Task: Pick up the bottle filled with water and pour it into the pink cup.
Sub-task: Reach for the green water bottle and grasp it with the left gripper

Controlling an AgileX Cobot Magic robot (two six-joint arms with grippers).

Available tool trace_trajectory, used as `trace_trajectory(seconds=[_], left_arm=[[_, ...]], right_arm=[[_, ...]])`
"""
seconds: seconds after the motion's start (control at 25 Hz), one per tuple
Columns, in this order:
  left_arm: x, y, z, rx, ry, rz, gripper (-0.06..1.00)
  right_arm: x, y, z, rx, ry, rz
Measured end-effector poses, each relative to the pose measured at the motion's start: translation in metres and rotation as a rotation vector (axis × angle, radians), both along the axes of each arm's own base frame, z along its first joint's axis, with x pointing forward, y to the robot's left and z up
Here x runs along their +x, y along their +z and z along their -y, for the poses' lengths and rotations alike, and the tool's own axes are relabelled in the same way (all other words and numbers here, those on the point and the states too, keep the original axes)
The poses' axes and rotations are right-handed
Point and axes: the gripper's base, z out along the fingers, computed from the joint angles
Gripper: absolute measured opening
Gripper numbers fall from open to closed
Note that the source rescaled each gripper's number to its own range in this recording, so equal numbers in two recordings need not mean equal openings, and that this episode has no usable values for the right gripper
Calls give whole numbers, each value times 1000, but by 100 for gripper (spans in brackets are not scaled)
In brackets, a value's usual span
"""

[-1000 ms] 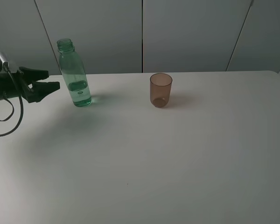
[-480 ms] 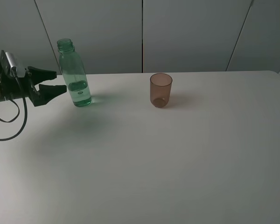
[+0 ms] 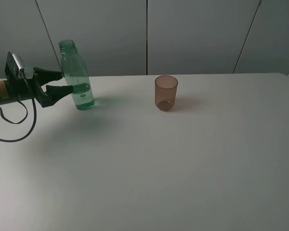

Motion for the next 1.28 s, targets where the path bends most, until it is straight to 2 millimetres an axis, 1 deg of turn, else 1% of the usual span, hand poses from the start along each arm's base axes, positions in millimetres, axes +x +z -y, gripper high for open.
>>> trace_trajectory(seconds=[0.32,0.6,0.88,1.28], left_arm=[[4,0,7,-3,11,26,94],[17,-2,13,-11,18,52,94],[25,-11,22,-28,20,48,94],[33,-15,30,-35,17,65,94]], right_arm=[[0,0,0,0,0,0],[0,0,0,0,0,0],[0,0,0,0,0,0],[0,0,0,0,0,0]])
